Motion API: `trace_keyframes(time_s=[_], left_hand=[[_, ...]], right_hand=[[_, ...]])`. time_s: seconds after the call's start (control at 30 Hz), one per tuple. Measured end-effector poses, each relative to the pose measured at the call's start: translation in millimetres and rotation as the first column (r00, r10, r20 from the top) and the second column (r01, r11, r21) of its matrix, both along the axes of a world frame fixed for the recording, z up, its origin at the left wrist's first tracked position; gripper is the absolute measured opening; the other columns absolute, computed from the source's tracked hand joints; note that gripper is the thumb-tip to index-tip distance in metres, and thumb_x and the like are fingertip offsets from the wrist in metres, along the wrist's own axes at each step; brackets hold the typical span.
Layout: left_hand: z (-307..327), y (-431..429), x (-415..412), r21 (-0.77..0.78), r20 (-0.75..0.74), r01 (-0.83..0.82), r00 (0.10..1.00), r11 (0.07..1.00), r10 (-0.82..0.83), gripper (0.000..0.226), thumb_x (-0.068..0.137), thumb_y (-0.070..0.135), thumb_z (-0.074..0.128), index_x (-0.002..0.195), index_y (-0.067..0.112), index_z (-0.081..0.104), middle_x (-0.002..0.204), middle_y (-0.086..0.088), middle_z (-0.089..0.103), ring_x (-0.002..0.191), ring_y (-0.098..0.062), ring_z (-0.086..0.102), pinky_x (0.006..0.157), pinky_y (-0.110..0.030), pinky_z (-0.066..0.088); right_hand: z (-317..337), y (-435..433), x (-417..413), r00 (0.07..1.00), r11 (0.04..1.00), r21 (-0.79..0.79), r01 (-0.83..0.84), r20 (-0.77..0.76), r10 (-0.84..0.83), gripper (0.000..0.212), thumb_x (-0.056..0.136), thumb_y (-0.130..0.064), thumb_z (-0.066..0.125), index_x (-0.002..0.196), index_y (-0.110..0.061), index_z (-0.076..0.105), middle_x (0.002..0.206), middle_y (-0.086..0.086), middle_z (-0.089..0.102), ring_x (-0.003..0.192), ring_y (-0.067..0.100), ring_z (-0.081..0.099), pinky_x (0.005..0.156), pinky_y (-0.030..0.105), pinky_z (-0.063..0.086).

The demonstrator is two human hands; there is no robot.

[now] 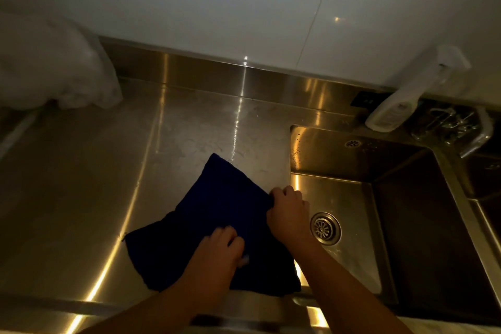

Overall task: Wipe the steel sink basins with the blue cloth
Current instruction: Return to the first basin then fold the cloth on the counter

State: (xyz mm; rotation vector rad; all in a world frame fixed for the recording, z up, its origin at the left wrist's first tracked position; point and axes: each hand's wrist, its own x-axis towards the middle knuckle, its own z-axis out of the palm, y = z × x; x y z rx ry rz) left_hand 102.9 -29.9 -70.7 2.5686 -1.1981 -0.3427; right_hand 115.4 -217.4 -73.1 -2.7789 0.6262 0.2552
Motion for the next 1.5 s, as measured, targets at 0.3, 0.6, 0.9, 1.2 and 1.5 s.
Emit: trace_keyframes(time_s=[0.3,0.6,0.9,1.2,1.5], left_hand=[[16.3,78.4,25.7,-0.242,-0.248,-0.293,0.941,0.925,0.233,0.025,0.084,0.026,0.064,0.102,0.037,0.052,0.109,0.003,0.058,0.104,-0.011,0.053,0.092,-0.028,0.042],[-11.0,116.2,64.9,0.425,-0.087,-0.574,0.744,0.700,0.662,0.032,0.085,0.048,0.060,0.107,0.026,0.052,0.118,0.000,0.046,0.116,-0.022,0.042,0.097,-0.039,0.041],[58.5,120.4,92.7,-0.107,-0.584,-0.556,0.706,0.824,0.401,0.032,0.078,-0.001,0.065,0.062,0.015,0.041,0.054,0.003,0.043,0.054,-0.009,0.038,0.054,-0.030,0.032],[187.7,112.9,132.3,-0.335,-0.336,-0.348,0.912,0.875,0.234,0.014,0.079,0.029,0.068,0.089,0.038,0.065,0.086,0.005,0.069,0.084,-0.016,0.066,0.071,-0.029,0.050],[326.4,128.3,159.2,-0.338,0.270,-0.155,0.929,0.928,0.254,0.021,0.081,0.068,0.046,0.097,0.059,0.056,0.089,0.032,0.064,0.073,0.004,0.061,0.065,-0.025,0.052]], right_hand=[[10.4,33.3,78.4,0.984,0.984,0.092,-0.155,0.102,0.145,0.047,0.089,-0.025,0.054,0.134,-0.018,0.042,0.134,0.009,0.046,0.122,0.027,0.039,0.099,0.044,0.032],[15.1,60.7,123.4,0.953,0.917,0.303,-0.261,-0.072,0.295,0.020,0.088,-0.007,0.052,0.108,-0.005,0.055,0.108,0.014,0.061,0.101,0.029,0.058,0.085,0.036,0.043],[139.3,-10.5,65.2,0.949,0.814,0.500,-0.296,0.252,0.190,0.028,0.078,-0.004,0.068,0.079,-0.027,0.052,0.083,-0.004,0.054,0.077,0.014,0.056,0.064,0.024,0.044],[258.7,-55.6,20.1,0.851,0.852,0.254,-0.458,0.404,0.337,0.024,0.085,-0.006,0.066,0.085,-0.029,0.060,0.088,-0.012,0.060,0.086,0.002,0.059,0.074,0.017,0.044],[357.7,-60.9,-16.3,0.672,0.922,-0.121,-0.369,0.650,0.354,0.018,0.080,-0.017,0.071,0.094,-0.027,0.066,0.079,-0.027,0.055,0.072,-0.010,0.054,0.069,-0.003,0.040]])
